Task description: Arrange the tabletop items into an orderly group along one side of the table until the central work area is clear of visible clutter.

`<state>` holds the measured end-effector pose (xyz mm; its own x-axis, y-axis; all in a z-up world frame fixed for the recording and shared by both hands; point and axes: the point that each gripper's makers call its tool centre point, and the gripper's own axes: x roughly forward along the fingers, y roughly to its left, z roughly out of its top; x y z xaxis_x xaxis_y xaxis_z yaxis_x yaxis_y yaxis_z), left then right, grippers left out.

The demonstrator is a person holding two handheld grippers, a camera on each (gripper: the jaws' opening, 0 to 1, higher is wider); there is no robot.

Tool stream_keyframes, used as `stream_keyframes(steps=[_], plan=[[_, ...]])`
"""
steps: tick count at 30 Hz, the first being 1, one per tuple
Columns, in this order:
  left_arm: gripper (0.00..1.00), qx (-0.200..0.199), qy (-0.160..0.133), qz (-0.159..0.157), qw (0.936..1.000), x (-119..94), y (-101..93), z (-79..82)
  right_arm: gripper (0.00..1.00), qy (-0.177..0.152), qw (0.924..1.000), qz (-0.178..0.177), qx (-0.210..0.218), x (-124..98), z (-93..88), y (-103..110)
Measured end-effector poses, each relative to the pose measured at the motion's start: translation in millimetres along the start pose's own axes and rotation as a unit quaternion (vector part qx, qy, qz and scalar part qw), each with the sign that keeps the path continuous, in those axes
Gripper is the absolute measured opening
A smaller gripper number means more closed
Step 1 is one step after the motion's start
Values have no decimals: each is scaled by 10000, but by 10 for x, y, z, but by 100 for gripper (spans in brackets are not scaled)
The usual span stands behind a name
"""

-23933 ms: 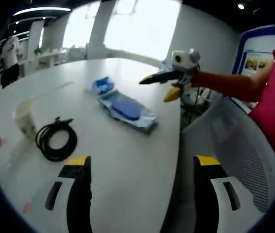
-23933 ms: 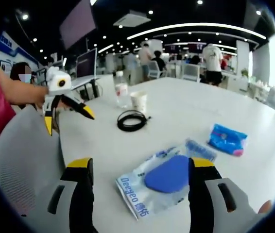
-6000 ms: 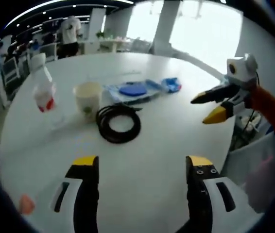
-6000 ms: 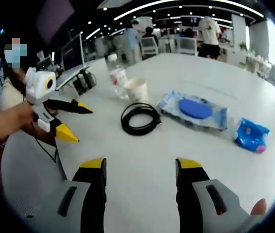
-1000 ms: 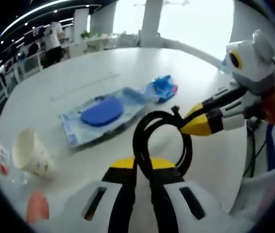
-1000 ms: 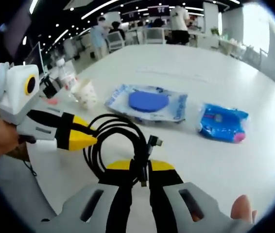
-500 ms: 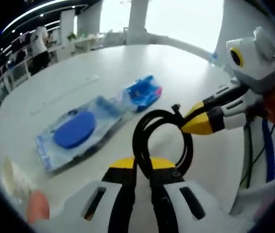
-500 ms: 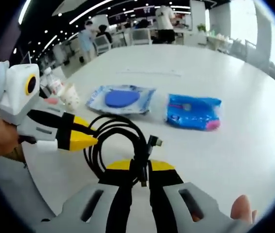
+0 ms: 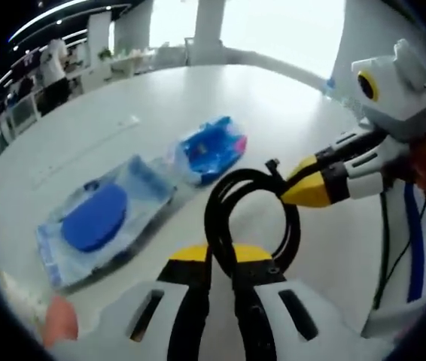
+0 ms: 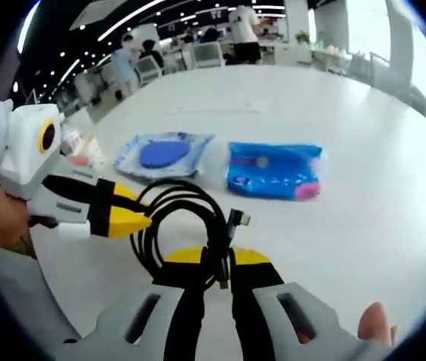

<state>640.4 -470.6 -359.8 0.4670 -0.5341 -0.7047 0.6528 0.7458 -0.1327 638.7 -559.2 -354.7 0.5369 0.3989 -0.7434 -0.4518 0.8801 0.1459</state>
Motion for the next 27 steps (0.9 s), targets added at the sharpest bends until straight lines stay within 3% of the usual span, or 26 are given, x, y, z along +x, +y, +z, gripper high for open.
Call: stream_keyframes(steps=[7, 27], plan=[[8, -52, 123, 73, 9999, 91, 83, -71, 12, 123, 9999, 69, 38, 167, -8, -23], [12, -83, 315, 133, 9994, 207, 161, -195, 12, 419, 9990, 142, 53, 385, -117, -35]])
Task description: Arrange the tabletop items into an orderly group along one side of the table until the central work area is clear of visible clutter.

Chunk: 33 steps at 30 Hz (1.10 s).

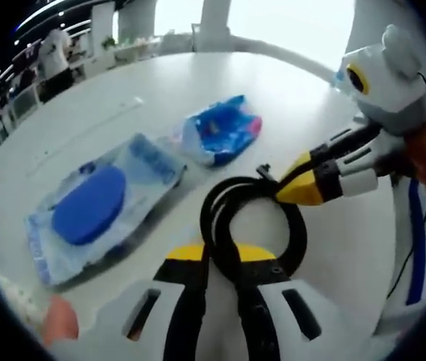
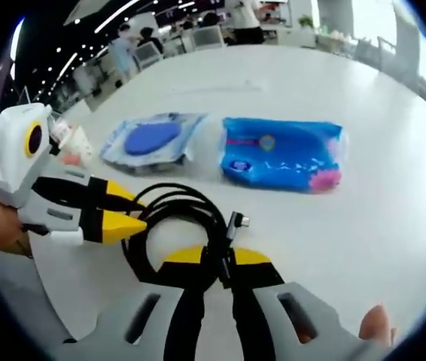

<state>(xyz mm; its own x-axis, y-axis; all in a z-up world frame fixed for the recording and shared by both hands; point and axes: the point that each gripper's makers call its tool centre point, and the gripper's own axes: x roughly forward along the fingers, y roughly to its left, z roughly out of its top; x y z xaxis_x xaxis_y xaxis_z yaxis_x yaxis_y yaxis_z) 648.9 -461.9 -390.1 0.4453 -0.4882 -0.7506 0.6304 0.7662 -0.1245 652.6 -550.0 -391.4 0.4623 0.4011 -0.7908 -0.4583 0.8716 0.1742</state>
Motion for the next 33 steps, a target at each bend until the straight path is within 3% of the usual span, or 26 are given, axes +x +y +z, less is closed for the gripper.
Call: stream_keyframes(steps=[13, 16, 25, 33], plan=[[13, 74, -64, -47, 9999, 30, -21, 25, 14, -57, 10000, -58, -5, -5, -5, -41], [19, 108, -118, -50, 9999, 28, -16, 45, 21, -116, 9999, -54, 47, -1, 11, -28], [29, 18, -248, 15, 9997, -56, 56, 41, 23, -309, 9994, -140, -70, -50, 106, 2], [41, 86, -457, -182, 9988, -153, -23, 62, 36, -593, 9971, -273, -384, -147, 186, 107]])
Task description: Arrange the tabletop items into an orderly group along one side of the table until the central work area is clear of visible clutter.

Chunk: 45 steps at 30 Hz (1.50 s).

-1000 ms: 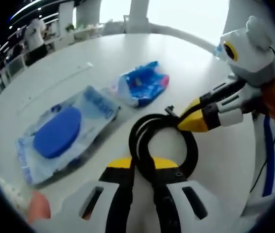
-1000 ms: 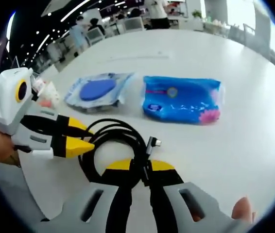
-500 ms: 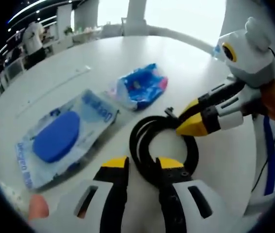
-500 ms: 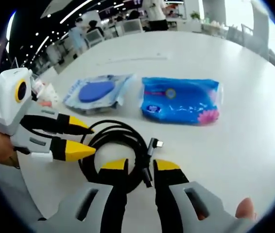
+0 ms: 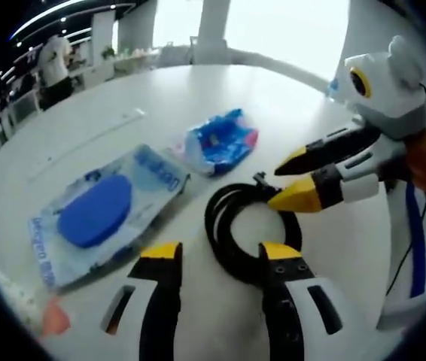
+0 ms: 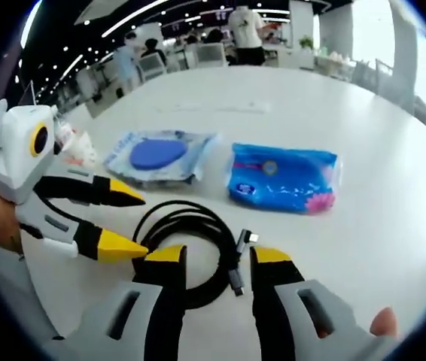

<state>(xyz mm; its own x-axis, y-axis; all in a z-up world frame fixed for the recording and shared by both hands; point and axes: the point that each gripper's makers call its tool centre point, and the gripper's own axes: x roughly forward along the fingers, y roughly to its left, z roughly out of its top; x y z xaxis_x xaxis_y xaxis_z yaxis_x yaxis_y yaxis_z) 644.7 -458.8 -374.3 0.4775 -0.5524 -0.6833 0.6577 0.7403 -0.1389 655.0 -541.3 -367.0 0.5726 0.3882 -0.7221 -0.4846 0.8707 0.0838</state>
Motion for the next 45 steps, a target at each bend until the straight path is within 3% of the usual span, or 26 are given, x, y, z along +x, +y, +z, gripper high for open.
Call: stream_keyframes(steps=[10, 14, 18, 27, 34, 45], plan=[[64, -23, -314, -131, 9994, -159, -18, 32, 53, -263, 9996, -73, -14, -112, 16, 92], [68, -70, -344, -220, 9991, -209, -37, 10, 60, -320, 9995, -67, 13, -123, -5, 141], [78, -39, -431, -232, 9988, -287, -74, 1, 73, -435, 9990, -91, 36, -148, 0, 195], [81, 50, -685, -182, 9975, -629, -67, 3, 90, -771, 9966, -272, 89, -321, 76, 288], [83, 79, -931, -177, 9955, -964, -87, -6, 93, -1010, 9947, -173, -38, -504, 164, 538], [83, 59, -1310, -80, 9913, -1564, 1, -71, 96, -1232, 9922, -124, -124, -752, 187, 761]])
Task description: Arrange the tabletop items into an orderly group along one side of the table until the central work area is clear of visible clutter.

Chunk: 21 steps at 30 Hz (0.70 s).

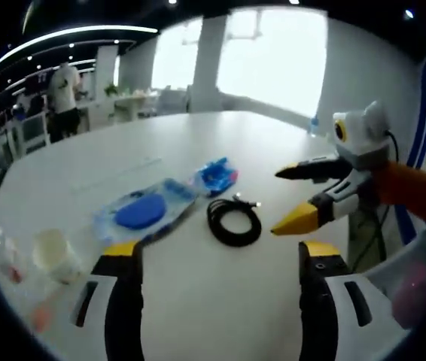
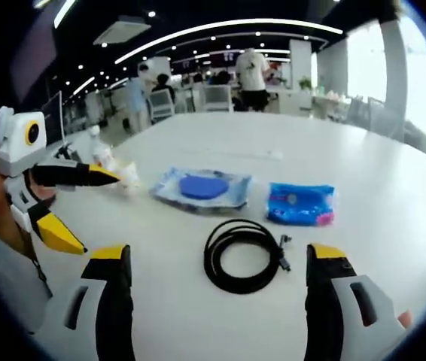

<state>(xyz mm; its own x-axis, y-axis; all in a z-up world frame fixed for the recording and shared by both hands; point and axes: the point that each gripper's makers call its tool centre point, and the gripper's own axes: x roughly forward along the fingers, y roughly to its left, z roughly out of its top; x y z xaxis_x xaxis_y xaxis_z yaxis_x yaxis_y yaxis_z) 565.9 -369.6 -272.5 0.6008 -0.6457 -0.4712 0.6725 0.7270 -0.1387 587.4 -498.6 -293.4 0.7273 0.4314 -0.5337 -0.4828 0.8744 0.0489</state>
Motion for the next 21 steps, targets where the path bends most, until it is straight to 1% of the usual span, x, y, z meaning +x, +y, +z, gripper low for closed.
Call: stream_keyframes(steps=[3, 5, 8, 10, 14, 18, 21], plan=[[83, -35, -132, 47, 9999, -145, -4, 20, 96, -56, 10000, -2, -12, -39, 17, 47], [83, -43, -175, 101, 9998, -221, 6, -4, 96, -87, 10000, -11, 5, -75, 7, 75], [83, -157, -192, 108, 9996, -276, 5, -65, 95, -107, 9999, -15, 46, -114, -25, 102], [83, -157, -190, 136, 9996, -295, -7, -105, 95, -107, 9999, -42, 65, -131, -51, 94], [82, -214, -135, 105, 9996, -268, -21, -153, 95, -80, 9999, -90, 107, -146, -92, 47], [81, -196, -125, 66, 9997, -208, -41, -118, 94, -105, 9997, -152, 176, -168, -79, -40], [79, -162, -99, 66, 9998, -138, -18, -80, 92, -132, 9995, -204, 198, -170, -49, -126]])
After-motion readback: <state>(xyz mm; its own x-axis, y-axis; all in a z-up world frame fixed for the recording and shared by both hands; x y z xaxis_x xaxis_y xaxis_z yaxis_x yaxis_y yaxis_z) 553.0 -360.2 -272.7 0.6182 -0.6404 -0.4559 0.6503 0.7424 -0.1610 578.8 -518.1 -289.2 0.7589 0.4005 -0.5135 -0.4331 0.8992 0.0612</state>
